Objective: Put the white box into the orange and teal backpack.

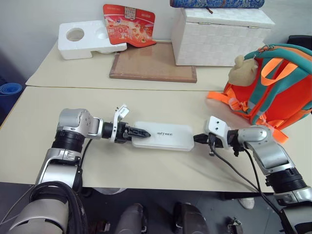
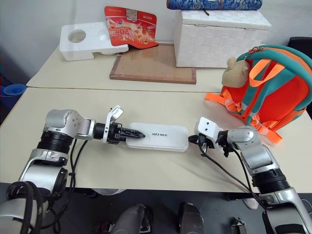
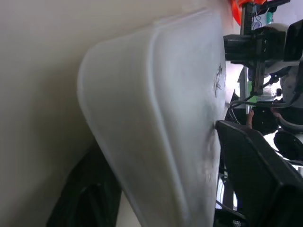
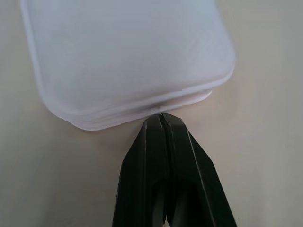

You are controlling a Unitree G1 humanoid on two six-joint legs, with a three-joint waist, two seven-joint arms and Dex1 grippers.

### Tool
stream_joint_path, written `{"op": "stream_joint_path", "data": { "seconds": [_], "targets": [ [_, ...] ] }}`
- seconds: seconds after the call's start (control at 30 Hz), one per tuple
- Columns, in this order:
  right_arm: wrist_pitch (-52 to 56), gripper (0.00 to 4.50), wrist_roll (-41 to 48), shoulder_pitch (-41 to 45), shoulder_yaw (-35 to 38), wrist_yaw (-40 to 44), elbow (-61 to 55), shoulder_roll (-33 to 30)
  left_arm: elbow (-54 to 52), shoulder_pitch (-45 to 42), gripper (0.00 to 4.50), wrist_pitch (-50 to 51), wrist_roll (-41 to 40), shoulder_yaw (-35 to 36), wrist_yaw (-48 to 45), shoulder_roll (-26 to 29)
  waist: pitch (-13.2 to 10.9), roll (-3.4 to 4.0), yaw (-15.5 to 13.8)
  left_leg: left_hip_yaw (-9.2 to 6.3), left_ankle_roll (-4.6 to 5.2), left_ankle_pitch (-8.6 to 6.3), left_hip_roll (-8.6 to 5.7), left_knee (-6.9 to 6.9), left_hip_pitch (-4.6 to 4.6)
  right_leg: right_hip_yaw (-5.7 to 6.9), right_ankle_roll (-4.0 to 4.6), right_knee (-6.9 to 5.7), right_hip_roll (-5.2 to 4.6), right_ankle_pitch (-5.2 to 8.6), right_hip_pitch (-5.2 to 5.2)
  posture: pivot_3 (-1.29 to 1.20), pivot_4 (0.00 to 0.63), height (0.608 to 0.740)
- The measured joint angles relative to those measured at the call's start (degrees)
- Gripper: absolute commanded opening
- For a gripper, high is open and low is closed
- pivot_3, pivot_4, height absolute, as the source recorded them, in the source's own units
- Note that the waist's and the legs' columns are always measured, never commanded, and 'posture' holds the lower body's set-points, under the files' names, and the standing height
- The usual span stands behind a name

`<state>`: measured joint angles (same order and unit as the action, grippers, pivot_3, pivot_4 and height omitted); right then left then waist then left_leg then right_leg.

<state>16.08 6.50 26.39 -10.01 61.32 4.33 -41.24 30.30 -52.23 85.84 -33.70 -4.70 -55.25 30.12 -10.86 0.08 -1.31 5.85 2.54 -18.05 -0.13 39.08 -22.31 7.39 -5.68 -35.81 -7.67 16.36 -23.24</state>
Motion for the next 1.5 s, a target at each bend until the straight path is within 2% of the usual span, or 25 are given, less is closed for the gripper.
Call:
{"op": "stream_joint_path", "data": {
  "seconds": [0.1, 0.13, 0.23, 0.3, 0.43, 0.57, 0.7, 0.73, 0.83, 0.9, 1.1, 1.2, 1.5],
  "targets": [
    [0.04, 0.00, 0.14, -1.51, 1.11, -0.76, -1.02, 0.00, -0.13, -0.51, 1.35, 1.57, -2.17, 2.15, -1.40, -0.13, 0.02, -0.03, -0.08, -0.15, 0.00, 0.00, -0.01, 0.04, 0.00, -0.03, 0.00, 0.05, -0.03, 0.00, 0.14, 0.00, 0.150, 0.740],
    [0.12, 0.00, 0.16, -2.23, 1.48, -1.08, -1.72, 0.00, -0.27, -0.80, 1.24, 2.16, -2.43, 2.35, -1.31, -0.24, 0.01, -0.03, -0.09, -0.22, 0.00, 0.00, -0.01, 0.05, 0.01, 0.00, 0.00, 0.09, -0.03, 0.00, 0.21, 0.00, 0.150, 0.740],
    [2.06, 0.00, 1.88, -5.18, 3.84, -2.92, -4.59, 0.00, -1.51, -0.30, 1.23, 4.27, -3.44, 3.96, -0.57, -0.49, 0.01, -0.03, 0.03, -0.29, -0.01, 0.00, 0.00, 0.03, -0.03, 0.02, 0.00, 0.13, -0.01, 0.00, 0.20, 0.00, 0.150, 0.740],
    [5.88, 0.35, 4.84, -8.12, 8.41, -4.33, -7.52, -0.36, -4.03, 1.56, 1.23, 5.73, -5.45, 5.78, 0.03, -0.41, 0.00, -0.02, 0.07, -0.31, -0.02, -0.01, 0.00, 0.00, -0.04, 0.01, 0.00, 0.15, -0.01, 0.00, 0.20, 0.00, 0.150, 0.740],
    [15.01, 1.60, 12.53, -14.32, 21.97, -5.95, -14.04, -4.05, -7.32, 4.53, 1.23, 6.67, -10.52, 11.08, 3.17, 0.20, -0.01, -0.04, -0.07, -0.39, -0.01, -0.01, 0.00, 0.02, -0.05, 0.04, 0.00, 0.17, -0.02, 0.00, 0.23, 0.00, 0.150, 0.740],
    [25.70, 2.96, 19.99, -18.96, 38.37, -9.36, -18.01, -6.17, -11.37, 5.42, 1.23, 6.65, -16.16, 21.02, 7.91, 1.44, -0.02, -0.06, -0.04, -0.44, -0.05, -0.03, 0.04, -0.01, 0.00, 0.05, 0.00, 0.21, -0.04, 0.00, 0.31, 0.00, 0.150, 0.740],
    [33.50, 4.28, 25.17, -16.77, 47.93, -13.73, -17.60, -7.52, -20.81, 7.36, 1.23, 6.54, -20.43, 27.27, 9.70, 3.14, -0.02, -0.06, 0.38, -0.42, -0.08, -0.04, 0.05, -0.08, 0.07, -0.03, 0.00, 0.24, -0.03, 0.00, 0.31, 0.00, 0.150, 0.740],
    [34.38, 4.45, 25.83, -15.14, 48.96, -15.08, -17.35, -7.52, -23.26, 7.94, 1.23, 6.41, -21.24, 27.88, 9.69, 3.70, -0.02, -0.06, 0.51, -0.42, -0.10, -0.05, 0.07, -0.08, 0.10, -0.06, 0.00, 0.24, -0.02, 0.00, 0.33, 0.00, 0.150, 0.740],
    [35.22, 4.45, 26.76, -8.94, 47.95, -19.66, -14.25, -5.83, -30.25, 10.17, 1.23, 3.64, -23.25, 28.57, 8.71, 5.47, -0.02, -0.06, 0.96, -0.41, -0.15, -0.07, 0.11, -0.09, 0.15, -0.08, 0.02, 0.24, 0.01, 0.01, 0.35, 0.00, 0.150, 0.740],
    [34.52, 4.45, 26.14, -6.07, 44.80, -22.14, -10.81, -4.27, -33.67, 11.25, 1.23, -0.34, -23.34, 28.32, 7.30, 7.13, -0.02, -0.06, 1.32, -0.39, -0.16, -0.07, 0.10, -0.11, 0.14, -0.08, 0.03, 0.25, 0.05, 0.01, 0.33, 0.00, 0.150, 0.740],
    [33.00, 4.45, 26.65, 2.74, 38.63, -24.78, -2.69, 1.38, -38.79, 12.13, 1.23, -12.08, -23.08, 27.28, 4.45, 9.11, -0.04, -0.01, 1.30, -0.35, -0.13, -0.06, 0.05, -0.14, 0.12, -0.09, 0.03, 0.27, 0.09, 0.01, 0.31, 0.00, 0.150, 0.740],
    [29.18, 3.84, 25.82, 8.22, 36.41, -25.81, 2.78, 3.70, -39.03, 12.54, 1.23, -16.25, -22.27, 26.52, 4.41, 9.28, -0.05, -0.01, 1.43, -0.34, -0.13, -0.06, 0.05, -0.13, 0.12, -0.09, 0.02, 0.27, 0.10, 0.01, 0.31, 0.00, 0.150, 0.740],
    [23.78, 0.79, 25.53, 11.54, 33.26, -21.99, 9.68, 4.08, -37.50, 12.54, 1.23, -23.60, -21.57, 26.74, 6.91, 9.71, -0.05, -0.01, 1.49, -0.35, -0.12, -0.06, 0.07, -0.18, 0.09, -0.07, 0.02, 0.32, 0.11, 0.01, 0.31, 0.00, 0.150, 0.740]
  ]
}}
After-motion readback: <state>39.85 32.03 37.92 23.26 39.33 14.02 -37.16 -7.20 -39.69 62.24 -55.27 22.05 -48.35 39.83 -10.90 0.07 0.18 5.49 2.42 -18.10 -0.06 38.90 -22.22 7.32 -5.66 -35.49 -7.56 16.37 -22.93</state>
